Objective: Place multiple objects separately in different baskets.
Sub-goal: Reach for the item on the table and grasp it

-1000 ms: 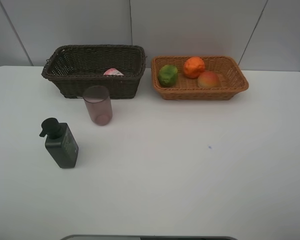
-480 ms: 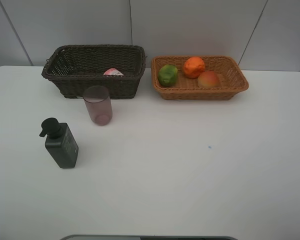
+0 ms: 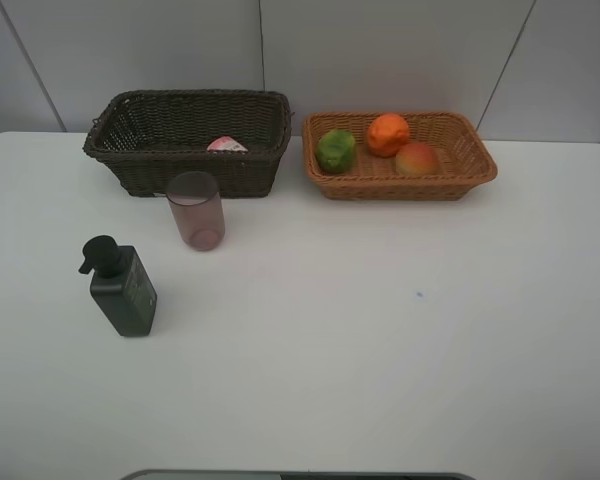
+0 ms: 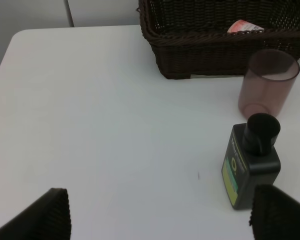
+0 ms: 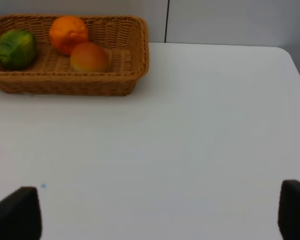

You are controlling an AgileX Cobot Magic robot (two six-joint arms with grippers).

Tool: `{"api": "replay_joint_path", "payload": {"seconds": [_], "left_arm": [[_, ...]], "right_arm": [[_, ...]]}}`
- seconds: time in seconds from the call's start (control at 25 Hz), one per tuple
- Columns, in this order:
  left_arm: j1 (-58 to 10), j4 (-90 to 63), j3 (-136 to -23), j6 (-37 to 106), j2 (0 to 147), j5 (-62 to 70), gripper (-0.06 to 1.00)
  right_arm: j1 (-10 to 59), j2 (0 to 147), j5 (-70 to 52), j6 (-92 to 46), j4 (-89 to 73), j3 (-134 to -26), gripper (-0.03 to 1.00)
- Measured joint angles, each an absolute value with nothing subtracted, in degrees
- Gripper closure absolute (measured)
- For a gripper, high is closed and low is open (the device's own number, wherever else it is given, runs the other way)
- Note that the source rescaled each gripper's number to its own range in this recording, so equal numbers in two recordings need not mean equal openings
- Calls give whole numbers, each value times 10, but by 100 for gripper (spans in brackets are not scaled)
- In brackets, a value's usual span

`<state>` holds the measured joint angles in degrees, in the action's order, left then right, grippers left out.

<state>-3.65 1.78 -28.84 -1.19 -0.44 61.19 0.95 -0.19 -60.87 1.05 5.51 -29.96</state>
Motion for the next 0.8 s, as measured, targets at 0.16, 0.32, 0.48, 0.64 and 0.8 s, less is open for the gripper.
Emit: {"api": "replay_joint_path", "payload": {"seconds": [0.16,0.32,0.48,0.64,0.8], "left_arm": [[-36,18,-288,-12,-4,612,1],[-36,18,-288,-12,-4,612,1],[-36,18,-288,-12,-4,612,1],[-36,18,-288,-12,-4,612,1],[-36,18,-288,-12,-4,612,1]], "right_arm": [[9,-2,-609,10,55,-300,-3],[9,-2,-609,10,55,-300,-3],[9,-2,-609,10,55,-300,-3],[9,-2,-609,10,55,-300,-3],[9,-2,-609,10,55,-300,-3]]}}
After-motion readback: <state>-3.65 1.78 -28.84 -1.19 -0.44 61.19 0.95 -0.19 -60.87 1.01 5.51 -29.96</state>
